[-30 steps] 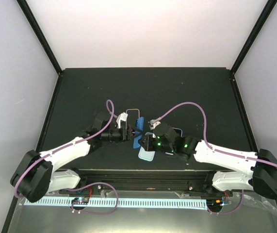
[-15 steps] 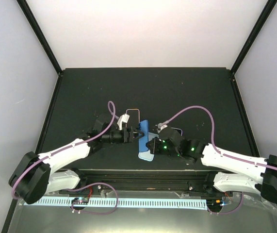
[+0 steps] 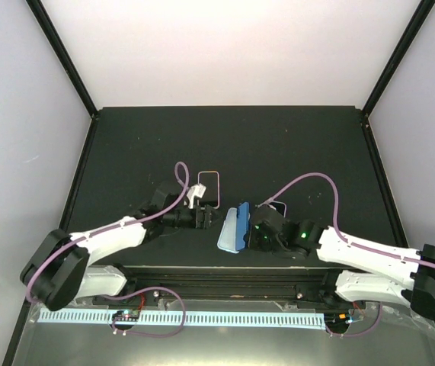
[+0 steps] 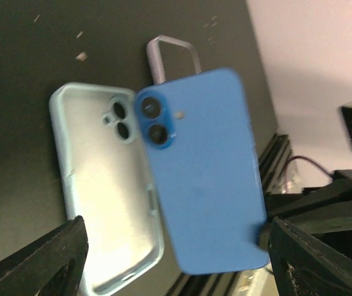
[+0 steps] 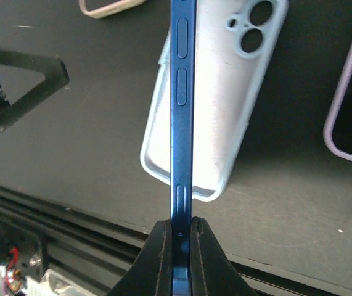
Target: Put the phone into the phone case
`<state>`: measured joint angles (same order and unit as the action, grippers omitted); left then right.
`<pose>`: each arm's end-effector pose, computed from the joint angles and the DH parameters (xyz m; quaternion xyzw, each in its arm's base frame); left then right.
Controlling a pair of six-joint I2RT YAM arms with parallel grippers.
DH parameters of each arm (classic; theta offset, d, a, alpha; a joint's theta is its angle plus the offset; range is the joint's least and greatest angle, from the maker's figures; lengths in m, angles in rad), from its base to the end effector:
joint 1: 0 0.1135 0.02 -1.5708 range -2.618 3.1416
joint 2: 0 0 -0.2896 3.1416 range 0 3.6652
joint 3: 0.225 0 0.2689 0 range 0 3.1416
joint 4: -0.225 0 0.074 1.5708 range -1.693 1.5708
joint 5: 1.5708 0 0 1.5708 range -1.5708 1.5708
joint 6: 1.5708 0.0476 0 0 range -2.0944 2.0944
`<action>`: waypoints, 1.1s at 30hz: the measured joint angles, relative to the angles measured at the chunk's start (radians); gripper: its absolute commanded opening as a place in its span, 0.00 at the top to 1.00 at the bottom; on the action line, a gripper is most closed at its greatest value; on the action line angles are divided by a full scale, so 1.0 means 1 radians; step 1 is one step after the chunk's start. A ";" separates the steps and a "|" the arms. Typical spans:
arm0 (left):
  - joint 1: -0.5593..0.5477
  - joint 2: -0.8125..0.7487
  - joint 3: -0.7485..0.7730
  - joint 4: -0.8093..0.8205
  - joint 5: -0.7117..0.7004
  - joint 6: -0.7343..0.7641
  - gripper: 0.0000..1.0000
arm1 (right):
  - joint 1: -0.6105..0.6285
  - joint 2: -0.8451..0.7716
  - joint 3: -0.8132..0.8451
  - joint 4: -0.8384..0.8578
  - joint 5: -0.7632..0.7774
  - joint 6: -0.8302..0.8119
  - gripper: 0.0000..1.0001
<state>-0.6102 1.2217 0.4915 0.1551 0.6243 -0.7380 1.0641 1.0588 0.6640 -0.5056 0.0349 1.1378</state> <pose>0.1896 -0.1665 0.1942 0.0930 0.8438 -0.4945 0.1866 0.1076 0.1904 0.2253 0.0405 0.9433 0.2858 0.1636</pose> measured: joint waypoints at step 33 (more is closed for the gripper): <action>-0.170 0.317 -0.123 0.344 -0.027 -0.106 0.82 | 0.001 0.355 0.301 -0.363 0.107 0.080 0.99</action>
<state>-0.7799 1.5383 0.3683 0.4988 0.5976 -0.8436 1.0653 1.4139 0.9649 -0.8688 0.1417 1.2179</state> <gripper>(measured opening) 0.211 0.047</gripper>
